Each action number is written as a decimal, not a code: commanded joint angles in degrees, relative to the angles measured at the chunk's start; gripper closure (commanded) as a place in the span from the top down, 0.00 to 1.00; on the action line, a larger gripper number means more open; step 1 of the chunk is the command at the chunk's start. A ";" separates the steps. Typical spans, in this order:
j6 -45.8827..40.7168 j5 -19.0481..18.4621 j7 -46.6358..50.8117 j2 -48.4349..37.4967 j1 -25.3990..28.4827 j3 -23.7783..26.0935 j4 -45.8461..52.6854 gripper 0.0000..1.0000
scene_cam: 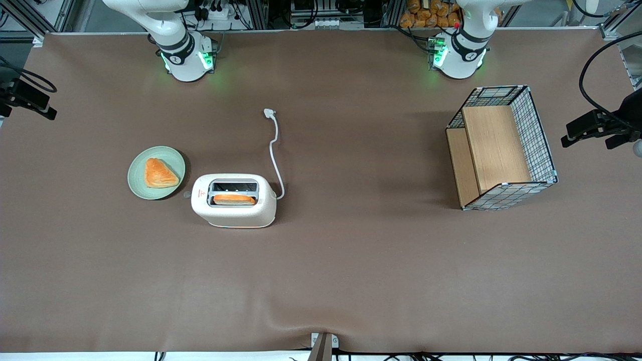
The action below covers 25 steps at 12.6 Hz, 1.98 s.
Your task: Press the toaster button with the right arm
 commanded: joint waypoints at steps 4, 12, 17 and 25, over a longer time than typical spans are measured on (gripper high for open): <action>-1.47 0.30 -0.64 0.82 0.11 -0.20 1.84 1.00; -1.21 0.92 -2.13 5.91 3.36 -0.11 -0.08 1.00; -0.86 2.66 -2.13 7.06 3.28 -0.11 -3.51 1.00; 1.95 12.95 -2.04 15.57 2.75 -0.11 -4.48 0.66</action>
